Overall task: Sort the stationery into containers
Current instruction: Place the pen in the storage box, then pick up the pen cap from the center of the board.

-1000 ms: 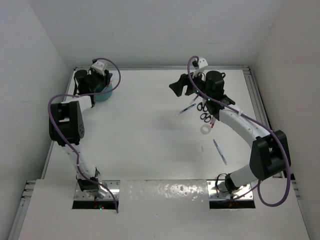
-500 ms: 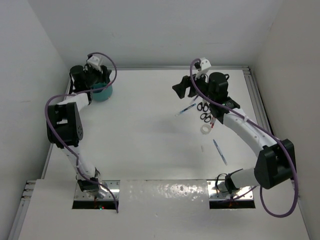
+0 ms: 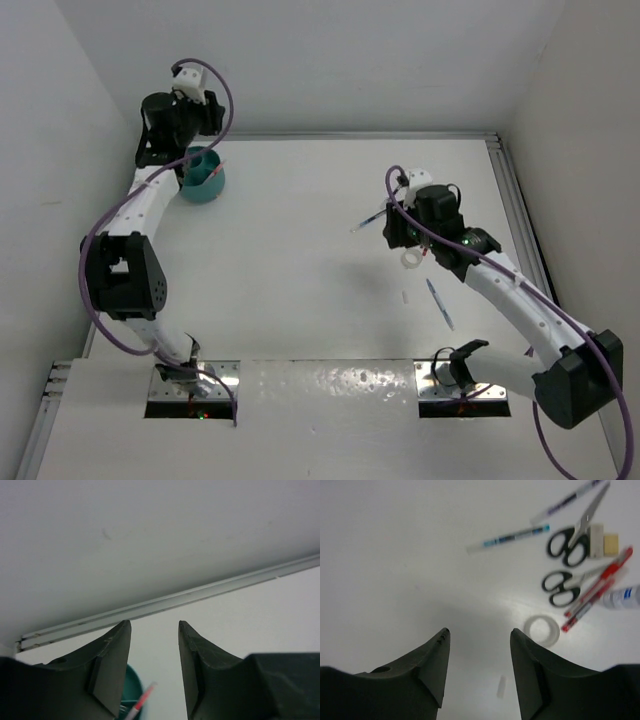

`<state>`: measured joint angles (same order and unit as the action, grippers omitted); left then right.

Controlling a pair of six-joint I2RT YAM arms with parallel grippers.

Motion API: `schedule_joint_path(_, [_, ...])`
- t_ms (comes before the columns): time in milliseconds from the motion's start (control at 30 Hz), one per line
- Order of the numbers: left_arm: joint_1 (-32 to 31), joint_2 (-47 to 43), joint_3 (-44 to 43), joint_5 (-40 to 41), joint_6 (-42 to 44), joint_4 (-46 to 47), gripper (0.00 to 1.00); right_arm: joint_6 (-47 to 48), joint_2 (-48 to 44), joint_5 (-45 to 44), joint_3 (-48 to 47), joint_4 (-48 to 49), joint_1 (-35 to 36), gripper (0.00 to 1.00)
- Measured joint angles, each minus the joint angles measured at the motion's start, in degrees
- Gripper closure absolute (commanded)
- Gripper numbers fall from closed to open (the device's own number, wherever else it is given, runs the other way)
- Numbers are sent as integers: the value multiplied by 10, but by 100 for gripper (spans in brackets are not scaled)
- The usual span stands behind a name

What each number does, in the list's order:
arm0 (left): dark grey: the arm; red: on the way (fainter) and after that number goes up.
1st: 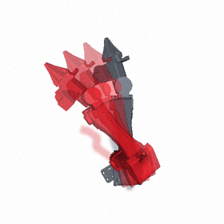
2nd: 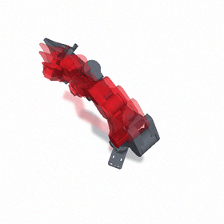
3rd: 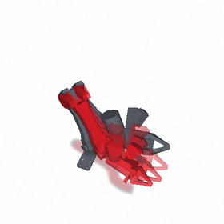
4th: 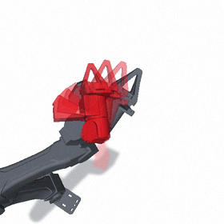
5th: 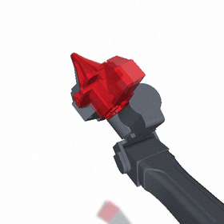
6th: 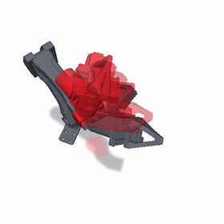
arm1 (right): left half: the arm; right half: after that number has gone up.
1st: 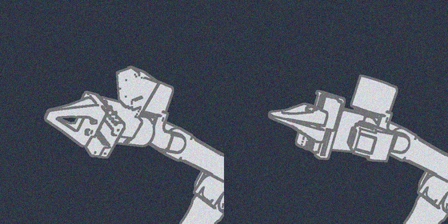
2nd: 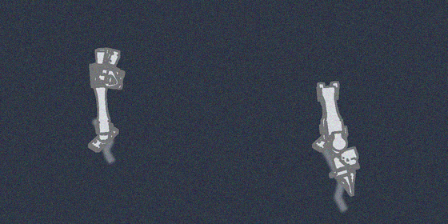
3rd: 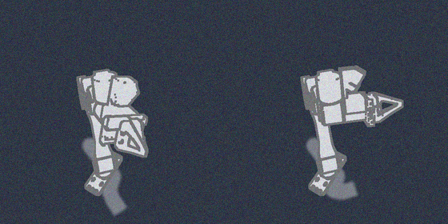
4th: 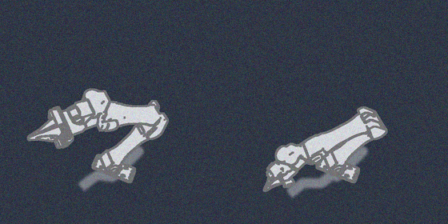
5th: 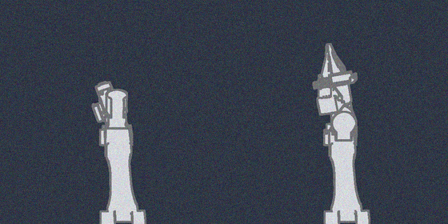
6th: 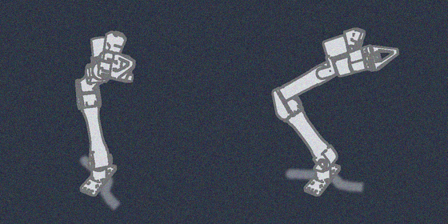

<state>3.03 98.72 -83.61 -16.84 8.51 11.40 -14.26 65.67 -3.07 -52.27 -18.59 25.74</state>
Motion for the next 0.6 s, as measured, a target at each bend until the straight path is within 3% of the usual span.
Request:
schedule_joint_path(267, [-95, -113, 42, -7, -3, -108, 57, -86, -19, -44, 138, -94, 22, 48])
schedule_joint_path(433, [-157, -241, 170, -25, -5, -78, 52, -111, -13, -53, 177, -111, 25, 59])
schedule_joint_path(600, [-195, -325, 245, -29, -20, -64, 52, -115, 26, -56, 189, -96, 25, 59])
